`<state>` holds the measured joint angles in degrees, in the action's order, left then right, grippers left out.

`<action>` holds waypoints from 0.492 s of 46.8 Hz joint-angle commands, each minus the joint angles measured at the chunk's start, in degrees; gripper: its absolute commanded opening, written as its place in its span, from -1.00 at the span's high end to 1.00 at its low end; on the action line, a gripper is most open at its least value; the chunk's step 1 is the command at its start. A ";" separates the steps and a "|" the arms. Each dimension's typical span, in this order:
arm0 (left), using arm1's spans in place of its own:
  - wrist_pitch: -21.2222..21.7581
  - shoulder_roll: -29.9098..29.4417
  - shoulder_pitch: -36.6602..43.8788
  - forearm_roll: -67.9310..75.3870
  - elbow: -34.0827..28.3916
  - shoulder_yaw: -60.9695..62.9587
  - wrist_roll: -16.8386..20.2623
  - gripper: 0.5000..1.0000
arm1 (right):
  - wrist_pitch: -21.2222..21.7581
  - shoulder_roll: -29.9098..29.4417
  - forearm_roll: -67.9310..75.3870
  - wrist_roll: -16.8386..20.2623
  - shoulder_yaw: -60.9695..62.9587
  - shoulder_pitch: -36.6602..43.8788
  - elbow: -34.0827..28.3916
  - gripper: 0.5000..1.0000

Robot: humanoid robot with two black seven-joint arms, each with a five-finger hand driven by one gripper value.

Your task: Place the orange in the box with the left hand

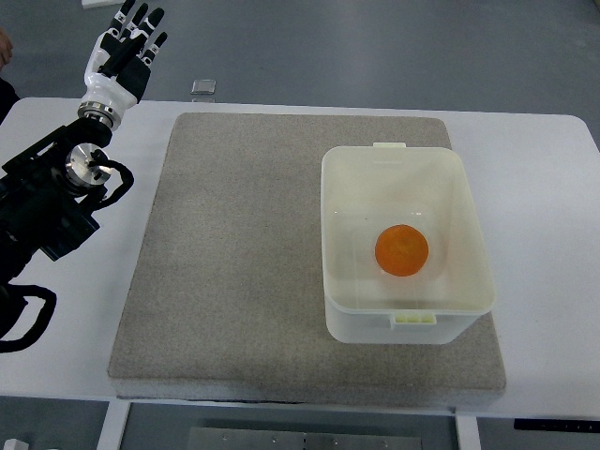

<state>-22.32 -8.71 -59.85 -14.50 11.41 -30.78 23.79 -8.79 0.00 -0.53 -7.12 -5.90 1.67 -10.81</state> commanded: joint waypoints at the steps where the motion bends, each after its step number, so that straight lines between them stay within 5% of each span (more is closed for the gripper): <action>1: 0.00 0.01 -0.01 0.00 -0.07 -0.16 0.03 -0.97 | 0.00 0.00 0.00 0.00 -0.07 0.00 0.00 -0.73; 23: 5.62 0.01 -0.01 0.09 0.11 -2.80 0.03 -0.97 | 0.09 0.00 0.18 0.00 -0.07 -0.09 -0.17 -0.73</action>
<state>-16.64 -8.70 -59.92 -14.43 11.44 -33.50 23.84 -8.79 0.00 -0.52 -7.12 -5.86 1.67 -10.81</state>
